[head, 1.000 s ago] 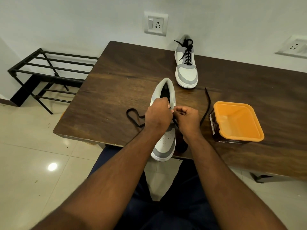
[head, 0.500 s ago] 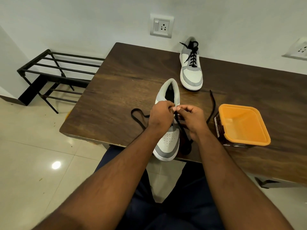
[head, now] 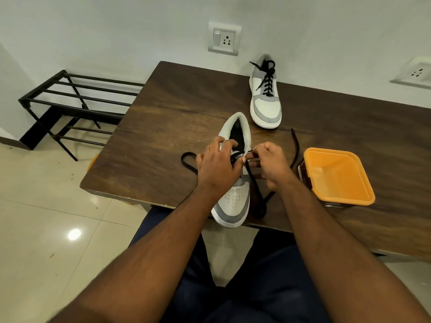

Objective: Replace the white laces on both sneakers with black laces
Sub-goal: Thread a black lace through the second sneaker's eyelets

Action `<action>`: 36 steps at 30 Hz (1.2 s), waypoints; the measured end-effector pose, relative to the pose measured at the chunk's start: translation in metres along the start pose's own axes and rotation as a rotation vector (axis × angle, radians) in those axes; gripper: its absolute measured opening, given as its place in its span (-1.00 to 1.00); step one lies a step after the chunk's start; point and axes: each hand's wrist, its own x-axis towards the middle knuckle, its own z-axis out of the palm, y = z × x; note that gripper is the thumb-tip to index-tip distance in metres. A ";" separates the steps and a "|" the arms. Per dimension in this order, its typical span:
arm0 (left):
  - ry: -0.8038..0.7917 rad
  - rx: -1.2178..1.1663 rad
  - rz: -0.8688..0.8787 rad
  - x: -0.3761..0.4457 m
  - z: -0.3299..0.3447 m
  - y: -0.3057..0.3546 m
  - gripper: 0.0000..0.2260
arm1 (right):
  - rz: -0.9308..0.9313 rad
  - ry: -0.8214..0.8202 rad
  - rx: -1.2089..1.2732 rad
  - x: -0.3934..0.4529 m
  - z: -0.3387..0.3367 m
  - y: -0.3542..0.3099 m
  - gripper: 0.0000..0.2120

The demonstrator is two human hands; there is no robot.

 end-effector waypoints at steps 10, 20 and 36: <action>0.068 0.015 -0.039 -0.014 0.013 -0.017 -0.51 | -0.053 0.229 0.082 0.023 -0.054 -0.040 -0.89; 0.003 -0.100 -0.158 -0.019 0.022 -0.005 -0.44 | 0.211 0.077 0.215 -0.019 0.025 0.002 -0.80; -0.003 0.015 -0.140 -0.024 0.027 -0.003 -0.38 | -0.163 0.281 0.095 0.033 -0.079 -0.115 -0.80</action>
